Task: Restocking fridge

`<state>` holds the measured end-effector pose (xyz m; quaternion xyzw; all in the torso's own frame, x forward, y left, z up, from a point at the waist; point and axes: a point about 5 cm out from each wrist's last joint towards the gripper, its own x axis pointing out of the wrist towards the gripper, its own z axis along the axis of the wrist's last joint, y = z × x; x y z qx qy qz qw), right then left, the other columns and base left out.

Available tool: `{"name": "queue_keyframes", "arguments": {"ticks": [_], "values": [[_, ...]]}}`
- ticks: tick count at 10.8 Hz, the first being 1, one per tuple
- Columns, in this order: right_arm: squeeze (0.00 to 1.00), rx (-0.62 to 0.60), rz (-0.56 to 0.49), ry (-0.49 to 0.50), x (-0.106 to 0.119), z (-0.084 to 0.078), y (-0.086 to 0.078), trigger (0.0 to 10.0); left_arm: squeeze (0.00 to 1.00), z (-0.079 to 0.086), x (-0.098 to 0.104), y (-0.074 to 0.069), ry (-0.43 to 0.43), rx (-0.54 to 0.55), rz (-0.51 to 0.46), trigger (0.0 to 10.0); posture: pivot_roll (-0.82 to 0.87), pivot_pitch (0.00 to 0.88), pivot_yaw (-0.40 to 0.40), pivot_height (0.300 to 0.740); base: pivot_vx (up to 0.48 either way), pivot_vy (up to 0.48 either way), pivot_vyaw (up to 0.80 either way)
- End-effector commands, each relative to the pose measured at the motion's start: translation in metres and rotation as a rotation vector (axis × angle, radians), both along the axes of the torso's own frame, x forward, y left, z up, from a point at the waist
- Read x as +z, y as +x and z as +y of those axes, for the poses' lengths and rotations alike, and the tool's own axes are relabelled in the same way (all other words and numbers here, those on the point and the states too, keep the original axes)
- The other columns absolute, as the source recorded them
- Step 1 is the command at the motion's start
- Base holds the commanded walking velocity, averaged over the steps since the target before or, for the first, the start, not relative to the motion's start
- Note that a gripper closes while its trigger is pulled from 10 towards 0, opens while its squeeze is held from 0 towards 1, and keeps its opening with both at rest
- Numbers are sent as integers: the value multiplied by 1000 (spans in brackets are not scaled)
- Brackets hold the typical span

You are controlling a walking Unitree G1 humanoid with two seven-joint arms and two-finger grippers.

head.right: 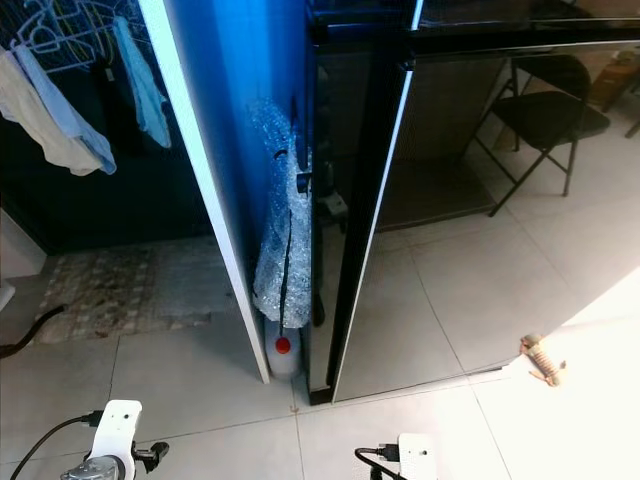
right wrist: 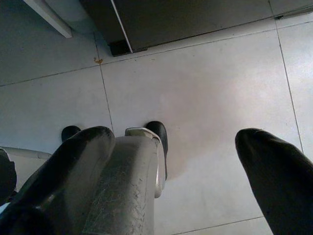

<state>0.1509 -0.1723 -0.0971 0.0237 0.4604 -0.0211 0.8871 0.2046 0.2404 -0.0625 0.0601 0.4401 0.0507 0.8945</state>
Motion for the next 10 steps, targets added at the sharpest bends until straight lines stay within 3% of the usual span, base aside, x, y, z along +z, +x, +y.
{"name": "queue_keyframes", "arguments": {"ticks": [1, 2, 3, 5, 10], "values": [[0, -22, 19, 9, -3, -2, -7, 10000, 0, 1, -4, -8, -21, 23, 17, 10000, -205, 155, 31, 740, 0, 0, 0], [0, -46, -3, -9, 0, -10, -4, 10000, 0, 1, -4, -8, -15, 30, 15, 10000, -206, 156, 30, 740, 0, 0, 0], [0, -106, -30, -123, 5, -41, -3, 10000, 0, 0, -4, -8, -33, 38, 7, 10000, -210, 160, 28, 740, 0, 0, 0], [0, -143, -58, -193, 12, -59, 3, 10000, 0, 0, -5, -9, -34, 36, 9, 10000, -217, 162, 24, 740, 0, 0, 0], [0, -102, -93, -143, 11, -41, 7, 10000, 0, 2, -5, -10, -29, 29, 14, 10000, -217, 156, 36, 740, 0, 0, 0]]}}
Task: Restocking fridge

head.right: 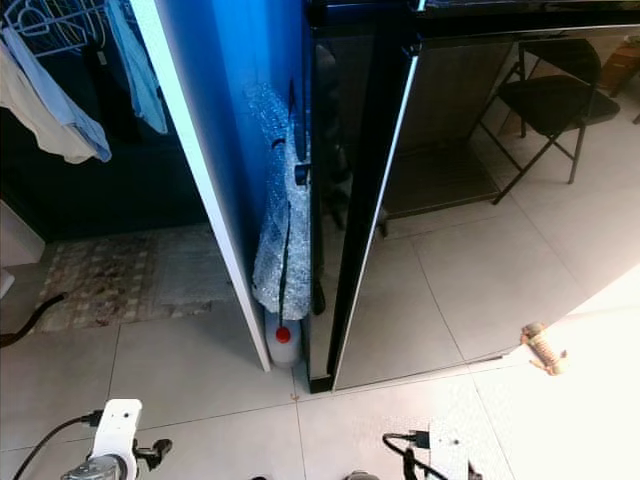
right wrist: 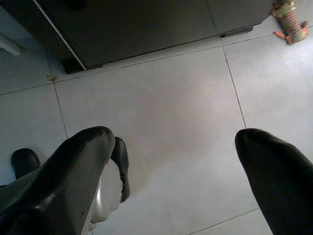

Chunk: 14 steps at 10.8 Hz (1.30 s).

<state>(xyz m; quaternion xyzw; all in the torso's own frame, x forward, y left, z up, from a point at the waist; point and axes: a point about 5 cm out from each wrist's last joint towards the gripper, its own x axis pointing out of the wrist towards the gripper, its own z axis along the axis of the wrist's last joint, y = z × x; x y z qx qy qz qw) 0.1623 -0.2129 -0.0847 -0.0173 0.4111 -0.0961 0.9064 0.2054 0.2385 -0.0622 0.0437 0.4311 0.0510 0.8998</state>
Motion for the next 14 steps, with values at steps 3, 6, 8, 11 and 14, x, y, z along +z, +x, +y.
{"name": "queue_keyframes", "arguments": {"ticks": [3, 6, 8, 11, 14], "values": [[0, -4, 5, 18, -3, 6, -5, 10000, 0, 5, -6, -12, 2, 10, 40, 10000, -217, 146, 40, 740, 0, 0, 771], [0, -3, 18, 39, -4, 10, -6, 10000, 0, 6, -6, -14, 8, 1, 47, 10000, -215, 142, 42, 740, 0, 0, 177], [0, 3, 25, 50, -5, 12, -6, 10000, 0, 6, -6, -13, 7, 0, 48, 10000, -215, 142, 41, 740, 0, 0, 0], [0, 1, 22, 59, -5, 11, -7, 10000, 0, 6, -6, -14, 5, -1, 49, 10000, -215, 148, 37, 740, -81, 0, 0], [0, 2, 24, 66, -5, 11, -7, 10000, 0, 5, -6, -13, 3, 3, 47, 10000, -214, 162, 33, 740, -251, 0, 0]]}}
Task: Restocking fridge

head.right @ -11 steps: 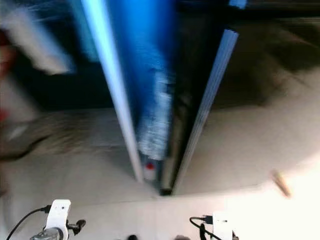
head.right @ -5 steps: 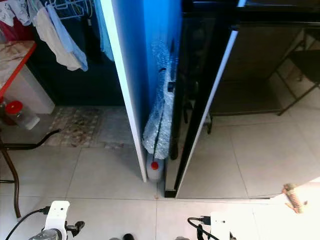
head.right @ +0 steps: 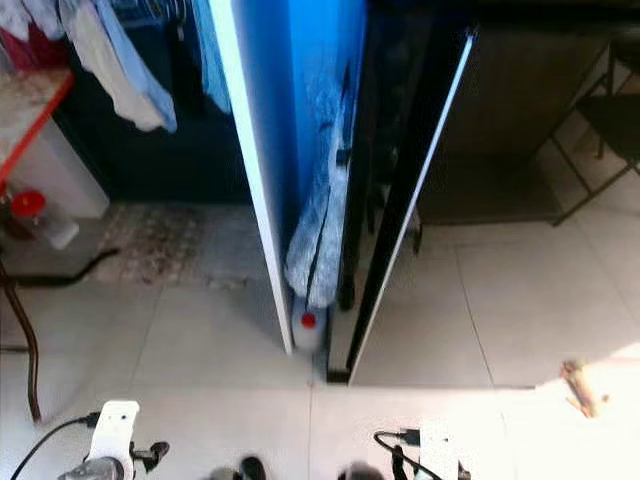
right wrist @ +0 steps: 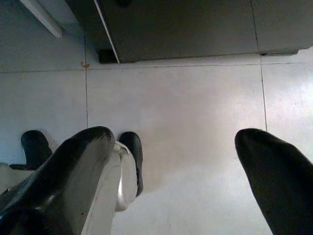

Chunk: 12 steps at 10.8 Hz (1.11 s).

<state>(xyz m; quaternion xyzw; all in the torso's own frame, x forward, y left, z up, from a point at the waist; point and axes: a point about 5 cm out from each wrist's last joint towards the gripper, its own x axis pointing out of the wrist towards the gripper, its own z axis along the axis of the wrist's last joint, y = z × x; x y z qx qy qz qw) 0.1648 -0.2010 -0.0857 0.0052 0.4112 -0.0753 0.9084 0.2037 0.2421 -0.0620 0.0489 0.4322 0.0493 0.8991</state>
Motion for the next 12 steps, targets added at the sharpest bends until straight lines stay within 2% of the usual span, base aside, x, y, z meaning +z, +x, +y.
{"name": "queue_keyframes", "arguments": {"ticks": [1, 4, 12], "values": [[0, -14, 31, 11, -4, 0, -10, 10000, 0, 1, -6, -11, -5, 11, 43, 10000, -213, 166, 32, 740, -251, 0, 0], [0, 1, 29, 16, -4, 3, -9, 10000, 0, 1, -6, -10, 0, 14, 42, 10000, -210, 171, 29, 740, -84, 0, 0], [0, 27, 45, 26, -5, 5, -8, 10000, 0, 1, -5, -9, 1, 26, 34, 10000, -199, 176, 20, 740, 0, 0, 782]]}}
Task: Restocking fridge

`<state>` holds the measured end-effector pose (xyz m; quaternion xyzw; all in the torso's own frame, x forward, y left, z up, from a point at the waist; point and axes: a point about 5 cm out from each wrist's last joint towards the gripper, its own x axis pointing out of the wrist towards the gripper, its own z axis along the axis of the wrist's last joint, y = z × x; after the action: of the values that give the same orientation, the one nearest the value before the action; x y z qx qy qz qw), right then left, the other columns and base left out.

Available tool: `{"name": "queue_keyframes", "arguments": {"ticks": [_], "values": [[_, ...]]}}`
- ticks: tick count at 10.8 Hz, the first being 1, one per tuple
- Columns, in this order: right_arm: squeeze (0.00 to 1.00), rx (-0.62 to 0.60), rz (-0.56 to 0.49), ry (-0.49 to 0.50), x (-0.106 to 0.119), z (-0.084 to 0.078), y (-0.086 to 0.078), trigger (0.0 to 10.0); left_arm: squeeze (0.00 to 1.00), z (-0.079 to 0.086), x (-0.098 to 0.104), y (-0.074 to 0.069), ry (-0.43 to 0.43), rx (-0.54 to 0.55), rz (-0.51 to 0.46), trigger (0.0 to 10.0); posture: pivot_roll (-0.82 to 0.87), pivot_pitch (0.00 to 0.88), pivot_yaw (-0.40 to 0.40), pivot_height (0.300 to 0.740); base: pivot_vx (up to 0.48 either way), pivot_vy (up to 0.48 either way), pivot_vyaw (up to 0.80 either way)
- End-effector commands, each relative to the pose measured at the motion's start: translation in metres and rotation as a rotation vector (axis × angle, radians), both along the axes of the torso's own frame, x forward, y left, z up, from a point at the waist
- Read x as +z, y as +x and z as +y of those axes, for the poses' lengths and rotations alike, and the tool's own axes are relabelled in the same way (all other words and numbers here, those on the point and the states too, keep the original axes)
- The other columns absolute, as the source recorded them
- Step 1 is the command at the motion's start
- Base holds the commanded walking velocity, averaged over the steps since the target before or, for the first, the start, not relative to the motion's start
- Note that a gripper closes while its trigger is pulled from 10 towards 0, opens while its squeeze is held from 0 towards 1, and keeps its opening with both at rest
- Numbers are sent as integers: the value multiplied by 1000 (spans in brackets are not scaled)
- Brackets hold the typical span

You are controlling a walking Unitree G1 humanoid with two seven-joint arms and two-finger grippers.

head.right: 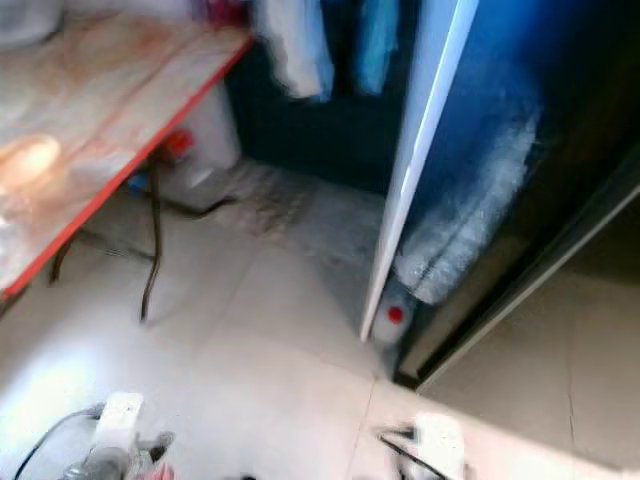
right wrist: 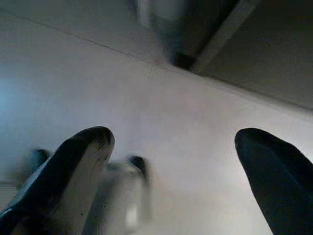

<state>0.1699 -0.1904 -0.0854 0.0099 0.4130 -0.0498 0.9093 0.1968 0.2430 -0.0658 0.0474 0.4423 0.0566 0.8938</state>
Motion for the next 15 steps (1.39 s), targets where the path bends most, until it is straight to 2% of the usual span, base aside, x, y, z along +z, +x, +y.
{"name": "queue_keyframes", "arguments": {"ticks": [1, 4, 8, 10, 13, 15], "values": [[0, -11, 48, -3, -6, -5, -14, 10000, 0, 0, -1, -2, -1, 10, 11, 10000, -198, 177, 20, 740, 0, 0, 800], [0, -6, 54, 4, -6, -4, -14, 10000, 0, 1, -1, -2, 2, 14, 6, 10000, -192, 178, 20, 740, 0, 0, 800], [0, -6, 64, 19, -7, -2, -15, 10000, 0, 1, -1, -2, 4, 25, -9, 10000, -183, 174, 20, 740, 0, 0, 0], [0, 6, 77, 27, -8, -1, -15, 10000, 0, 2, 2, 0, 17, 63, -66, 10000, -173, 150, 18, 740, 0, 0, 0], [0, -2, 82, 29, -8, -2, -15, 10000, 0, 3, 1, -2, 25, 65, -59, 10000, -183, 144, 25, 740, 0, 0, 0], [0, -9, 107, 17, -11, -5, -24, 10000, 0, 2, -1, -6, 30, 73, -51, 10000, -202, 132, 24, 740, 0, 0, 0]]}}
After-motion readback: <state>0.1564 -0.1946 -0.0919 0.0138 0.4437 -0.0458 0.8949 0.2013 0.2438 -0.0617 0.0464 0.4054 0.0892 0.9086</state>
